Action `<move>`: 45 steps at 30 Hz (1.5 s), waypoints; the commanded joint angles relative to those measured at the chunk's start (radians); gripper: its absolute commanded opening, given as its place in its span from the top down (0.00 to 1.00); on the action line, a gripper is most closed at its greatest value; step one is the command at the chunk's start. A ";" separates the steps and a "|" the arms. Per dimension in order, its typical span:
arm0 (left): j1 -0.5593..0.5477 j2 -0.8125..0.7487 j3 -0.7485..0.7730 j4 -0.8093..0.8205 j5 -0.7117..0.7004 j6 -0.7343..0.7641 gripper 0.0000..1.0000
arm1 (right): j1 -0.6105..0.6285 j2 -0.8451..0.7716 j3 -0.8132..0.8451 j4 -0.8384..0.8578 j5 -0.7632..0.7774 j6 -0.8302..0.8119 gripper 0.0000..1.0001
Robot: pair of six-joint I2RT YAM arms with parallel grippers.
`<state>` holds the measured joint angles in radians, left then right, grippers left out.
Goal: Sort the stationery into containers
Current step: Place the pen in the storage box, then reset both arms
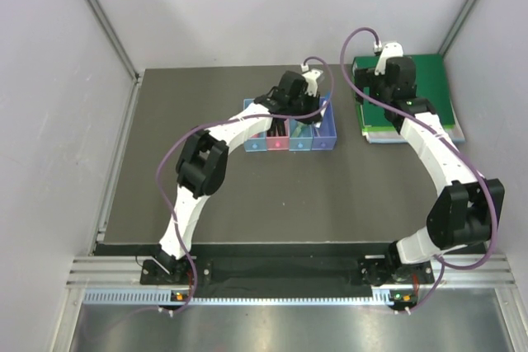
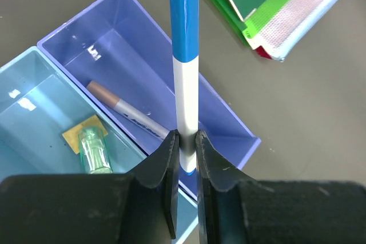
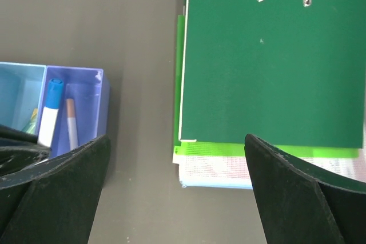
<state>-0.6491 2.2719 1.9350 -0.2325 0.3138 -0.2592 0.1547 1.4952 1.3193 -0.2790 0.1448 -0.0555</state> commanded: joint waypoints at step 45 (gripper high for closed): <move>0.089 -0.955 -0.462 -0.432 -0.573 0.340 0.01 | 0.111 -0.337 0.107 -0.403 -0.129 -0.158 0.00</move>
<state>-0.5671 1.4651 1.6329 -0.5228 -0.0803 0.0013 0.2535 1.2736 1.3422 -0.5686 0.1158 -0.2001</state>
